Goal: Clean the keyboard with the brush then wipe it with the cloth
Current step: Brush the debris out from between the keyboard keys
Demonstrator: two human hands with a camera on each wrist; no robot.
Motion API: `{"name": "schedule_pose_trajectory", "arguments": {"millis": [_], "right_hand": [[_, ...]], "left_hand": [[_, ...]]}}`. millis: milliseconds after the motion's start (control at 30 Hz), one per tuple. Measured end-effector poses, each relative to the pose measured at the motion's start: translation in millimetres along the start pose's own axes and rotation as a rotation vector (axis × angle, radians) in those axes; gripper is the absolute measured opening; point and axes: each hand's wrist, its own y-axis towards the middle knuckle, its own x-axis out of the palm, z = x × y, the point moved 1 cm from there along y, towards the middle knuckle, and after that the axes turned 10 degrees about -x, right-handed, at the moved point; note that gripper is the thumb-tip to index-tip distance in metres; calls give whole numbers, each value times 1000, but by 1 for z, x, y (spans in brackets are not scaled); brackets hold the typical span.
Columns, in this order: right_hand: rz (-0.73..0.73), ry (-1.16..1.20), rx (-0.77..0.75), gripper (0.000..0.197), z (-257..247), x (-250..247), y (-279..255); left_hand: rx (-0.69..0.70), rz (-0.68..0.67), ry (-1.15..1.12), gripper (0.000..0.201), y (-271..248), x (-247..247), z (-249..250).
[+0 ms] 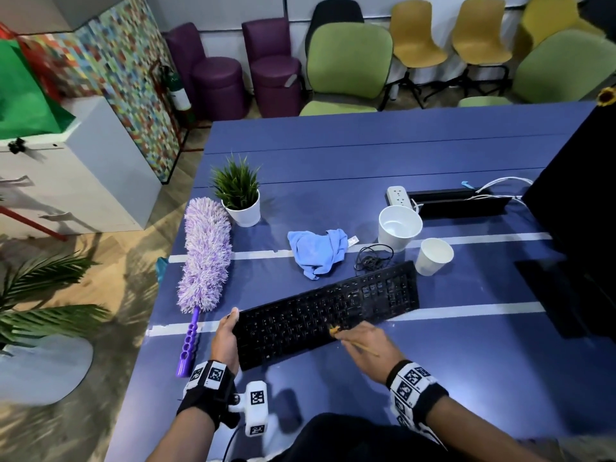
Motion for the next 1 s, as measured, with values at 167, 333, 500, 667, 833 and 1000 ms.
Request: {"name": "schedule_pose_trajectory", "arguments": {"millis": [167, 333, 500, 667, 833, 1000], "right_hand": [[298, -16, 192, 21, 29, -41, -8], [375, 36, 113, 21, 43, -47, -6], [323, 60, 109, 18, 38, -38, -11], [313, 83, 129, 18, 32, -36, 1], [329, 108, 125, 20, 34, -43, -1], [164, 123, 184, 18, 41, -38, -1]], "left_hand": [[6, 30, 17, 72, -5, -1, 7], [13, 75, -19, 60, -3, -3, 9], [0, 58, -38, 89, 10, -14, 4], [-15, 53, -14, 85, 4, -13, 6], [-12, 92, -3, 65, -9, -5, 8], [-2, 71, -24, 70, -3, -7, 9]]}}
